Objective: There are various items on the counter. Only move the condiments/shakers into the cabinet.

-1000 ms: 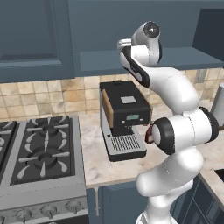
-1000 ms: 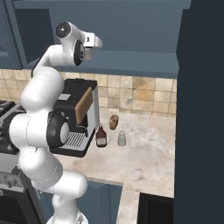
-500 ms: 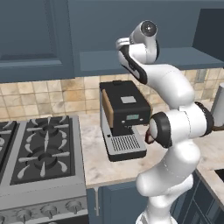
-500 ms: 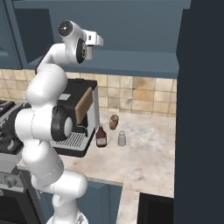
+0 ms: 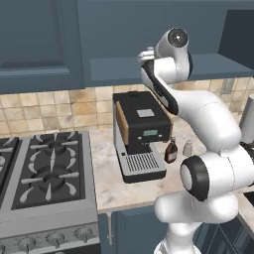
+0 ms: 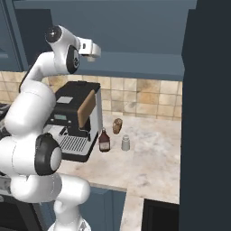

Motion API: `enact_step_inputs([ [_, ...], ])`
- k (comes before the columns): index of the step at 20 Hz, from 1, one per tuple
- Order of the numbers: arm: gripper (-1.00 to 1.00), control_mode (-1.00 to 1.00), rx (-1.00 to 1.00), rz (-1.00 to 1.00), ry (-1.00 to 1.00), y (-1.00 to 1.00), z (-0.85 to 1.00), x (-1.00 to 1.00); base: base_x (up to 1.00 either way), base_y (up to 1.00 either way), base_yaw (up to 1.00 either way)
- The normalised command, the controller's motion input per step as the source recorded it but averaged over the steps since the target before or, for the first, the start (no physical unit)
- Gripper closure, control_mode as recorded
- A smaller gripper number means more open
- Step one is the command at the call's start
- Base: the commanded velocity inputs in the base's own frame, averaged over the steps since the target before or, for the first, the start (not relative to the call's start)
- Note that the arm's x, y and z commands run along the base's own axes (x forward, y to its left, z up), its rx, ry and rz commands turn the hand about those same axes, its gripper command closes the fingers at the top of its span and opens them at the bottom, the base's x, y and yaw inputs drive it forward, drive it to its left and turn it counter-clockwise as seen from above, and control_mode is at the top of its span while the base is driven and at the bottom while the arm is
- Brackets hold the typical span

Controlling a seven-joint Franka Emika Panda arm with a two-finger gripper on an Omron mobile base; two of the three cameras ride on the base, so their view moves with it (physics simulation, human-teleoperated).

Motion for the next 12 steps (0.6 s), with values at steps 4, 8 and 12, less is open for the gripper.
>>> enact_step_inputs([
  [4,-1.00,-1.00,0.00,-0.12,0.01,-0.23,-0.33,-1.00,0.00,0.00,0.00],
  [8,-1.00,-1.00,0.05,-0.13,0.10,-0.51,-0.21,-1.00,0.00,0.00,0.00],
  [12,-1.00,-1.00,0.13,-0.11,0.28,-0.80,-0.20,-0.83,0.00,0.00,0.00],
])
